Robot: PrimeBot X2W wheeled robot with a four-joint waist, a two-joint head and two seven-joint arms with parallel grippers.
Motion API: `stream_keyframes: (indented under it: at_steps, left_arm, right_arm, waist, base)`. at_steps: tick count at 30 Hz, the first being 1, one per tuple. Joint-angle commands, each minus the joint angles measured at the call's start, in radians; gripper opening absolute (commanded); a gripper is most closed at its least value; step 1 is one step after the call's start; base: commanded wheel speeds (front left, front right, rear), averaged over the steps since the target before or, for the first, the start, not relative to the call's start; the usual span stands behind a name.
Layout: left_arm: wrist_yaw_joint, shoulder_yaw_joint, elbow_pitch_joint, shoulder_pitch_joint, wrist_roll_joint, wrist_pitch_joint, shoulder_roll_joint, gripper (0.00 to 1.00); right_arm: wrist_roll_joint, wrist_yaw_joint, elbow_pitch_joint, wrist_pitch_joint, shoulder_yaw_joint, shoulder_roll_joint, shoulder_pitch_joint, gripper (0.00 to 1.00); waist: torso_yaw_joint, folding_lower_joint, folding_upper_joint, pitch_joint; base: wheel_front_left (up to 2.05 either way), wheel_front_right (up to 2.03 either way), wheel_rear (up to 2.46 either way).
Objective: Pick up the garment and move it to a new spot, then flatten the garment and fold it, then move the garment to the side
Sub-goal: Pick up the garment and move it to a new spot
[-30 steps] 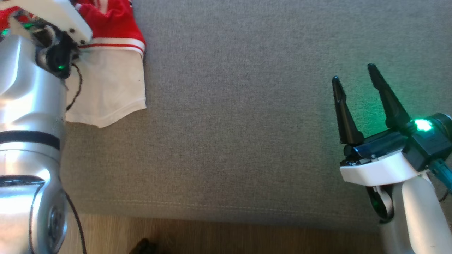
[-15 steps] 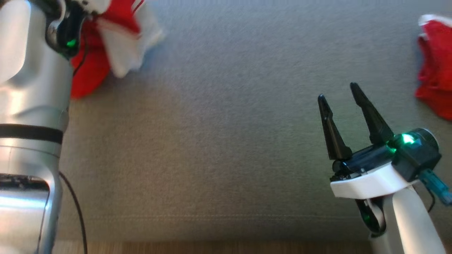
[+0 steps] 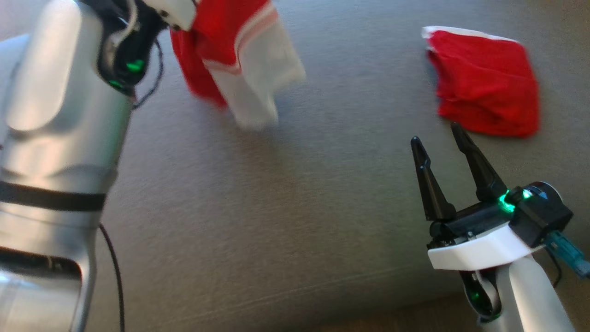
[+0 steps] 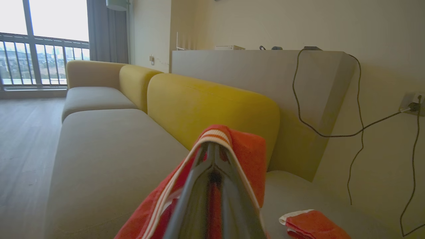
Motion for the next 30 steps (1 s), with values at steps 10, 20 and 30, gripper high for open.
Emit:
stream_keyframes:
  at_steps: [10,20,30]
  left_arm:
    - [0.015,-0.048,-0.038,0.136,-0.034,0.054,-0.022,0.00]
    - [0.045,-0.125,0.219,0.195,0.000,-0.176,-0.135,1.00]
    - [0.100,-0.101,0.069,0.292,0.041,-0.299,-0.148,1.00]
  right_arm:
    - [0.043,0.000,-0.050,-0.006,0.030,0.001,-0.019,1.00]
    - [0.045,0.000,-0.048,-0.006,0.030,0.001,-0.042,1.00]
    - [0.034,0.000,-0.038,-0.006,0.015,0.001,-0.006,1.00]
  waist:
    - [-0.174,0.0001,0.0000,0.073]
    - [-0.180,0.0001,0.0000,0.130]
    - [-0.103,0.0001,0.0000,0.042]
  base:
    - [0.00,0.00,0.00]
    - [0.00,0.00,0.00]
    - [0.00,0.00,0.00]
